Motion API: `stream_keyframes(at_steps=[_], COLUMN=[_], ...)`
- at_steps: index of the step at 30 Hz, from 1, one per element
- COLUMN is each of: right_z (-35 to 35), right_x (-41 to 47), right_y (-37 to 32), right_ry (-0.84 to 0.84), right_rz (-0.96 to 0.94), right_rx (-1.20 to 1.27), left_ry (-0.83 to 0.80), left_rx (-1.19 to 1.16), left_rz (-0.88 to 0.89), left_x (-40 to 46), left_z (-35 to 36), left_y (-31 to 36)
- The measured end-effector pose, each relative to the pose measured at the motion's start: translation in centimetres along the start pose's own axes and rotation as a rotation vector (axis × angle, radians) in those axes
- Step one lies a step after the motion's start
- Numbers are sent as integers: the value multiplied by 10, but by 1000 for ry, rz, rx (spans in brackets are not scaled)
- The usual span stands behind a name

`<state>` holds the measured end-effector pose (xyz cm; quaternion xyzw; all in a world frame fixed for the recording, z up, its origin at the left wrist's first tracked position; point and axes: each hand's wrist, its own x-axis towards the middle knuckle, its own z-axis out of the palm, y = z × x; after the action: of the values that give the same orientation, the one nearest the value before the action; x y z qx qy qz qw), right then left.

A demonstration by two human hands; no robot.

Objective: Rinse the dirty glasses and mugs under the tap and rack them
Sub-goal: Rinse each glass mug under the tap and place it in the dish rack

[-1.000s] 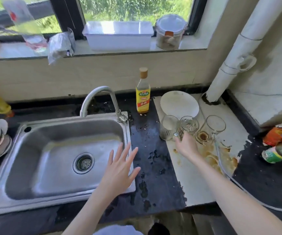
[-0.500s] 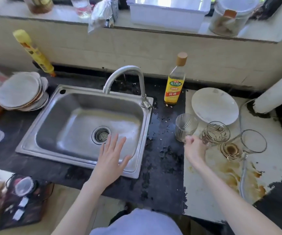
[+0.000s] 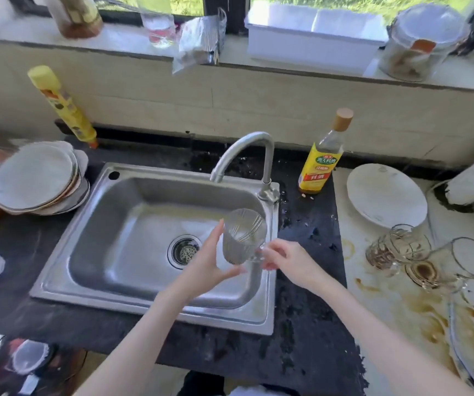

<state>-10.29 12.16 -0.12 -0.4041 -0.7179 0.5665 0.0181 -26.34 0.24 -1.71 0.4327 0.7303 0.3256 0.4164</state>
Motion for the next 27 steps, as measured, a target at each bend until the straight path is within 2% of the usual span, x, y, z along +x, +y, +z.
stream_keyframes(at_steps=[4,8,12,13,16,17,21,23,27], right_z=[27,47,42,35,10,4,-2,2,19], right_x=[21,34,47,52,81,92,128,130,127], right_y=[-18,-25,-18,-16,-4,-2,5,5,17], right_ry=[-92,-48,-95,-33,453,542,499,580,653], right_rz=[-8,2,42,50,60,65,112,90,-23], right_rx=[70,9,38,30,-158,-216,-192,-163,-349], left_ry=[20,51,59,60,68,67,56,48,63], left_rx=[-115,-105,-100,-94,-58,-46,-51,-45,-61], left_rz=[69,145,204,204,204,205,156,136,85], left_x=[21,37,50,54,65,69,75,75,76], left_z=[-33,-50,-50,-48,-43,-40,-30,-28,-29], left_y=[-23,-49,-66,-71,-84,-87,-97,-99,-103])
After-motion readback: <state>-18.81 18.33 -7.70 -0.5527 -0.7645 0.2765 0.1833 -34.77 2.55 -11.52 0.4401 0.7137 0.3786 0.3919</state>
